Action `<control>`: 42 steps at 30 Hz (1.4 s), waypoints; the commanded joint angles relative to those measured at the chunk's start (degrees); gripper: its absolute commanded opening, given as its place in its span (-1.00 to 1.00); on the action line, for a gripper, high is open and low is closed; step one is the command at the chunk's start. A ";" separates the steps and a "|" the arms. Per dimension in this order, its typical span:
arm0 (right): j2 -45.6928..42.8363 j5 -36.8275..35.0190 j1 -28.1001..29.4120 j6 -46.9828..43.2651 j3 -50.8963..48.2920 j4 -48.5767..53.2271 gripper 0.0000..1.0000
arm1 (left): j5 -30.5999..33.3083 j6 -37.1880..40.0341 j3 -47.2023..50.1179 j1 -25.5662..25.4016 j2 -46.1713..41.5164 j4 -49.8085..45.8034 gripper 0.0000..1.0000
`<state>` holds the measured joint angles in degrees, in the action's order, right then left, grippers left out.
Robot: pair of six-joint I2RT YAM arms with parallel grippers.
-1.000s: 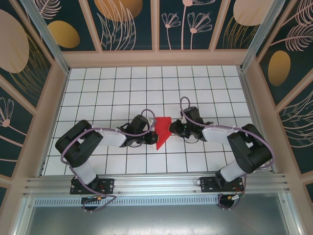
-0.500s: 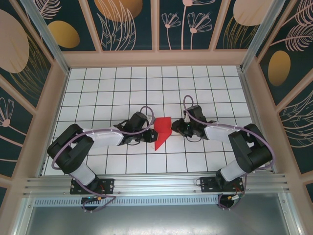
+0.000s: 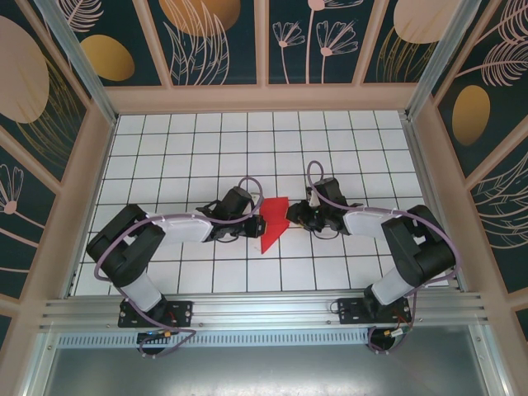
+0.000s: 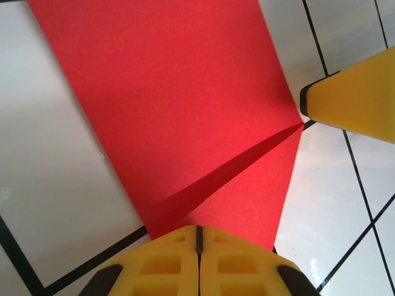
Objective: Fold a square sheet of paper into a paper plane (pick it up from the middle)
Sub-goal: Fourth fold the wing at the center of the table.
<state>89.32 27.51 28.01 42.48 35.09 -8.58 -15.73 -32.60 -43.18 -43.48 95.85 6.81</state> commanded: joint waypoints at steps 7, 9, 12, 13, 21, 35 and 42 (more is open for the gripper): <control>1.31 1.93 0.56 0.41 -0.47 -1.83 -0.26 | 1.66 0.92 0.36 0.11 2.03 -0.89 -0.88; 1.77 2.86 0.66 0.49 -0.40 -2.55 -0.27 | 1.48 0.96 0.45 0.07 1.97 -0.75 -0.88; 2.80 3.65 1.14 0.51 0.21 -2.87 -0.26 | 1.49 1.04 0.67 0.07 2.01 -0.74 -0.88; 3.00 3.52 1.34 0.58 0.41 -2.80 -0.26 | 1.48 1.13 0.59 0.07 3.35 -0.92 -0.89; 4.01 4.35 2.14 0.24 1.86 -3.16 -0.27 | 1.50 1.31 0.55 0.07 4.17 -1.56 -0.90; 7.24 6.53 2.14 -4.57 6.75 0.56 -0.41 | 1.60 2.36 0.37 0.07 2.82 -2.45 -0.88; 8.94 8.76 1.81 -7.72 8.84 2.90 -0.41 | 2.01 2.88 0.05 0.07 0.88 -2.74 -0.85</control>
<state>97.32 33.76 29.74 37.74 42.11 -7.66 -14.44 -31.27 -43.13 -43.48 98.10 6.61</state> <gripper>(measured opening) 0.295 0.075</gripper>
